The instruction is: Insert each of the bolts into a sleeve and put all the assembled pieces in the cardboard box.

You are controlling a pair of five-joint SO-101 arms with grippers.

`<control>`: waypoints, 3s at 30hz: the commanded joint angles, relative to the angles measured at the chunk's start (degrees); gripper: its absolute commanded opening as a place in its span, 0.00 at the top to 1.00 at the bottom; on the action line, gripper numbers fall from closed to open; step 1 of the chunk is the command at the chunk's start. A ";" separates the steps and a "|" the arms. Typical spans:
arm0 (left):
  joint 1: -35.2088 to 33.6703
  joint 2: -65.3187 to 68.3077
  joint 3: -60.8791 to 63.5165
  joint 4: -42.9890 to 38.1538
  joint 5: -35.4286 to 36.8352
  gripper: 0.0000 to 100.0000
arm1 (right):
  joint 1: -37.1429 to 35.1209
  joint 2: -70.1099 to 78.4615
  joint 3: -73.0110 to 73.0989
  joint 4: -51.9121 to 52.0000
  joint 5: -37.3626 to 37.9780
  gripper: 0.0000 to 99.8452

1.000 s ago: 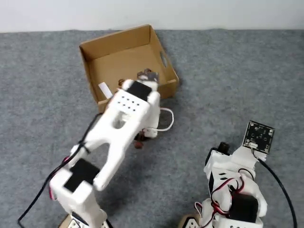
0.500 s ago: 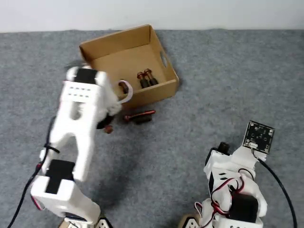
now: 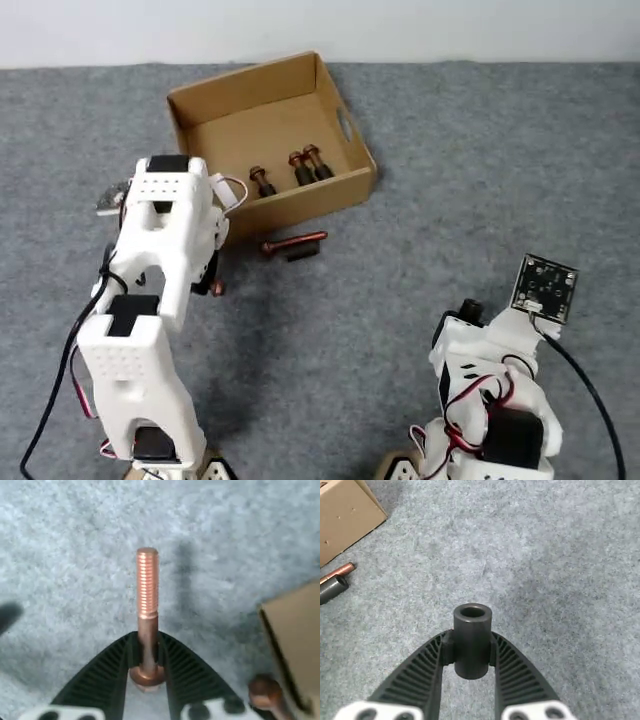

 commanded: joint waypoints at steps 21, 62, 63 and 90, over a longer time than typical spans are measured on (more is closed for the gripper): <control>4.04 -4.40 -5.14 6.33 -20.13 0.79 | 0.75 -0.57 -0.35 -1.45 0.26 0.99; 1.14 -6.86 11.03 -16.70 -145.76 0.79 | 0.75 -0.57 -0.35 -1.36 0.44 0.99; 1.14 -5.89 11.03 -17.41 -145.76 0.79 | 0.75 -0.57 -0.35 -1.36 0.44 0.99; 3.25 -13.80 9.54 -0.35 -140.22 0.99 | 0.66 -0.57 0.00 -1.45 0.44 0.99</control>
